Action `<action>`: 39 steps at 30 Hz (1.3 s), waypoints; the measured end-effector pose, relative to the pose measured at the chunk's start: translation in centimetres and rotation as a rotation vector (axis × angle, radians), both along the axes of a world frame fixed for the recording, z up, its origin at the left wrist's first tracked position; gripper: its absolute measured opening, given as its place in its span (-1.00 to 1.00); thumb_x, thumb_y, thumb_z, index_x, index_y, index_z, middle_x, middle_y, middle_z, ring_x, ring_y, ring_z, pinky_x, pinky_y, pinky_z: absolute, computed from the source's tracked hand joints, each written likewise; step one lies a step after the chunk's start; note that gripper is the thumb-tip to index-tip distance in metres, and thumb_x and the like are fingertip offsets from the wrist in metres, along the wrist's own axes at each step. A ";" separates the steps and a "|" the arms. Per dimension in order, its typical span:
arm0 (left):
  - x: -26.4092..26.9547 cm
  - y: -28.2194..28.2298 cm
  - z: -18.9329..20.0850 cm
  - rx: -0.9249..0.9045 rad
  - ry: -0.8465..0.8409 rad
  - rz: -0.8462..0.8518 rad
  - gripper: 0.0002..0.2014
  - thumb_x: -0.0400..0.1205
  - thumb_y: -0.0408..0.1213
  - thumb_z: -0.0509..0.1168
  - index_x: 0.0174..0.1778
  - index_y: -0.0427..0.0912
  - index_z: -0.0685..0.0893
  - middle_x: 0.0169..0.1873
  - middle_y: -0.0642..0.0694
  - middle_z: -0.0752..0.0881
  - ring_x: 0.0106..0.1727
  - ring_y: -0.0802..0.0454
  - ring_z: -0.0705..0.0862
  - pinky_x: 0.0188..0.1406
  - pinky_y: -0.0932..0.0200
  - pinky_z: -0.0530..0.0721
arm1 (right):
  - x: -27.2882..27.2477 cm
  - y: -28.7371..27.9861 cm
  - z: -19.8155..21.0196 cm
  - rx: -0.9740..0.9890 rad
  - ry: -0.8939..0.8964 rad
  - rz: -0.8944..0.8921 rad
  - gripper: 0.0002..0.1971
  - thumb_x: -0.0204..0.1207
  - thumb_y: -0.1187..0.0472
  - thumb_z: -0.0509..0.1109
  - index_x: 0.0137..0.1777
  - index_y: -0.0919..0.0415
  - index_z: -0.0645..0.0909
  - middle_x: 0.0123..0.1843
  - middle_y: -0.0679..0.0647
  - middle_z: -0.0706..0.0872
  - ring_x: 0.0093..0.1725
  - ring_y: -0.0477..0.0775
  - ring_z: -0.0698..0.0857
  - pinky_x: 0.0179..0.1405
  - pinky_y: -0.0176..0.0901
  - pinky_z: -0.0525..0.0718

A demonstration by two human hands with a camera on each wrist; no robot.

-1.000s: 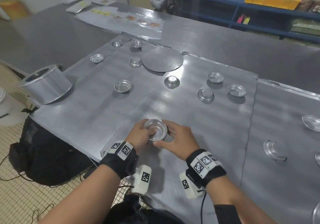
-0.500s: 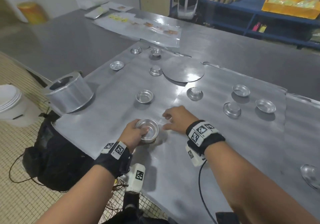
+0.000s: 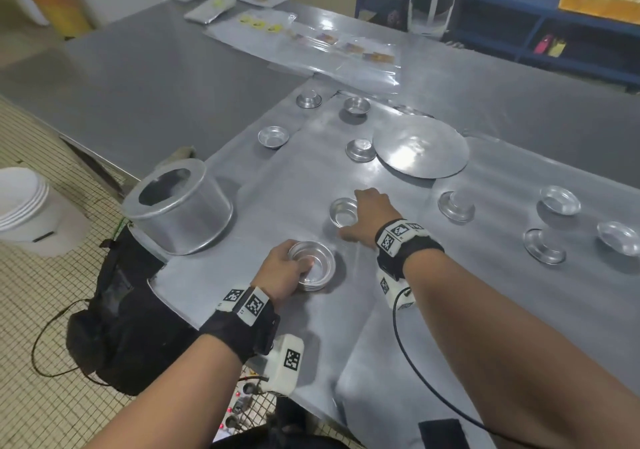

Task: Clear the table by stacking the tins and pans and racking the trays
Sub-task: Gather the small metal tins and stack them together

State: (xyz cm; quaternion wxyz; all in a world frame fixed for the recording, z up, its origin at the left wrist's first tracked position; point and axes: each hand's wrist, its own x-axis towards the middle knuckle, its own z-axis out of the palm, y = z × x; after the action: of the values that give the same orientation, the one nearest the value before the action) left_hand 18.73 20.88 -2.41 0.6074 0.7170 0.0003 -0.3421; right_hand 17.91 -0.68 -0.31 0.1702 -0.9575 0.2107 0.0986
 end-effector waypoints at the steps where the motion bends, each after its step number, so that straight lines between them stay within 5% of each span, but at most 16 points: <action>1: 0.6 0.2 0.0 0.001 -0.012 -0.005 -0.80 0.32 -0.35 0.42 -0.17 -0.07 0.76 -0.04 -0.47 0.75 0.09 -0.53 0.73 0.09 -0.57 0.67 | 0.4 0.1 -0.3 -0.001 0.006 -0.014 -0.17 0.30 -0.18 0.56 0.47 0.20 0.36 0.39 0.16 0.42 0.43 0.25 0.41 0.24 0.06 0.57; 8: 3.5 0.6 -0.6 0.022 -0.055 -0.049 -0.66 0.27 -0.33 0.36 -0.03 -0.25 0.71 -0.19 -0.26 0.74 -0.13 -0.15 0.70 0.05 -0.27 0.72 | 2.0 0.0 -1.3 0.012 -0.012 -0.087 -0.27 0.27 -0.20 0.55 0.36 0.19 0.52 0.27 0.15 0.53 0.35 0.23 0.54 0.25 -0.01 0.60; 10: 3.8 0.6 -0.8 0.028 -0.054 -0.053 -0.67 0.26 -0.33 0.36 -0.04 -0.25 0.71 -0.19 -0.26 0.73 -0.15 -0.14 0.69 0.07 -0.34 0.71 | 1.7 0.0 -1.2 0.012 -0.004 -0.093 -0.26 0.29 -0.15 0.56 0.42 0.20 0.51 0.30 0.16 0.53 0.36 0.22 0.53 0.26 -0.01 0.59; 13: 4.2 0.5 -1.6 0.015 -0.043 -0.047 -0.76 0.27 -0.34 0.40 -0.14 -0.15 0.73 -0.18 -0.34 0.74 -0.11 -0.27 0.74 0.09 -0.51 0.69 | 1.4 0.2 -1.2 0.011 0.058 -0.074 -0.36 0.32 -0.09 0.56 0.35 0.21 0.55 0.27 0.17 0.54 0.30 0.21 0.58 0.21 -0.03 0.62; 16: 4.2 0.4 -2.2 0.006 -0.028 -0.026 -0.75 0.23 -0.30 0.43 -0.17 -0.10 0.75 -0.05 -0.50 0.74 0.04 -0.54 0.74 0.08 -0.57 0.68 | 1.3 0.8 -1.5 0.026 0.031 -0.107 -0.70 0.51 0.23 0.41 0.23 0.24 0.69 0.23 0.17 0.68 0.19 0.19 0.69 0.18 -0.07 0.69; 18: 3.9 0.5 -2.2 0.001 -0.021 -0.015 -0.73 0.17 -0.25 0.45 -0.20 -0.06 0.76 -0.03 -0.51 0.74 0.08 -0.59 0.71 0.07 -0.57 0.68 | 1.2 1.0 -1.6 0.062 -0.025 -0.178 -0.71 0.52 0.39 0.27 0.11 0.23 0.77 0.15 0.18 0.77 0.10 0.20 0.76 0.14 -0.08 0.74; 21: 3.4 0.7 -2.4 0.012 -0.030 -0.013 -0.75 0.18 -0.26 0.44 -0.22 -0.07 0.76 -0.08 -0.48 0.74 0.06 -0.58 0.72 0.07 -0.56 0.69 | 0.6 1.0 -1.5 0.170 -0.102 -0.253 -0.70 0.54 0.39 0.27 0.10 0.17 0.79 0.16 0.20 0.76 0.05 0.20 0.79 0.16 -0.09 0.75; 24: 2.3 0.5 -1.3 0.024 -0.067 -0.015 -0.75 0.22 -0.28 0.38 -0.19 -0.15 0.72 -0.19 -0.35 0.73 -0.13 -0.30 0.75 0.02 -0.20 0.75 | -0.6 1.0 -1.0 0.242 -0.165 -0.270 -0.72 0.53 0.37 0.30 0.08 0.17 0.80 0.12 0.19 0.78 0.02 0.14 0.79 0.14 -0.14 0.76; 27: 1.0 0.0 -0.6 0.029 -0.094 -0.001 -0.71 0.24 -0.28 0.33 -0.13 -0.18 0.70 -0.27 -0.15 0.72 -0.20 -0.09 0.64 -0.14 0.10 0.59 | -2.3 0.7 0.0 0.286 -0.245 -0.267 -0.76 0.52 0.36 0.32 0.04 0.19 0.80 0.06 0.21 0.78 -0.10 0.13 0.80 0.07 -0.15 0.78; 30: 0.0 -0.8 -0.6 0.019 -0.074 0.021 -0.77 0.43 -0.16 0.45 -0.05 -0.17 0.76 -0.22 -0.07 0.75 -0.13 -0.10 0.65 -0.10 0.11 0.57 | -4.4 0.5 1.3 0.313 -0.300 -0.272 -0.77 0.51 0.34 0.34 0.04 0.19 0.79 0.02 0.21 0.78 -0.18 0.12 0.81 0.07 -0.12 0.79; 32: -0.7 -1.5 -0.6 0.008 -0.071 0.017 -0.68 0.63 0.02 0.38 0.04 -0.16 0.82 -0.02 -0.08 0.80 0.05 -0.08 0.72 0.17 0.06 0.61 | -6.0 0.5 2.2 0.327 -0.330 -0.260 -0.79 0.50 0.35 0.36 0.04 0.21 0.80 -0.06 0.17 0.80 -0.18 0.11 0.81 0.10 -0.09 0.78; 35: -2.1 -2.8 -0.9 -0.013 -0.019 -0.012 -0.26 0.37 0.56 0.31 0.10 -0.03 0.84 0.08 -0.07 0.84 0.18 -0.11 0.78 0.39 -0.20 0.61 | -8.4 0.7 3.5 0.357 -0.377 -0.232 -0.79 0.48 0.39 0.38 -0.01 0.22 0.82 -0.23 0.04 0.79 -0.20 0.10 0.81 0.09 -0.09 0.78; 39: -4.6 -4.7 -0.1 -0.026 -0.042 -0.028 -0.19 0.28 0.56 0.39 0.08 -0.13 0.81 0.01 -0.13 0.85 0.10 -0.17 0.82 0.31 -0.31 0.66 | -11.3 0.9 4.3 0.354 -0.392 -0.193 -0.82 0.48 0.36 0.43 -0.02 0.19 0.83 -0.28 0.00 0.79 -0.26 0.01 0.79 0.00 -0.23 0.77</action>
State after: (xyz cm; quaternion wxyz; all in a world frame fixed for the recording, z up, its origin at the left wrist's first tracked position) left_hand 14.11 16.16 -2.48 0.6118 0.7160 -0.0270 -0.3352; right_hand 6.63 0.21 4.03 0.3812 -0.8891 0.2434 -0.0698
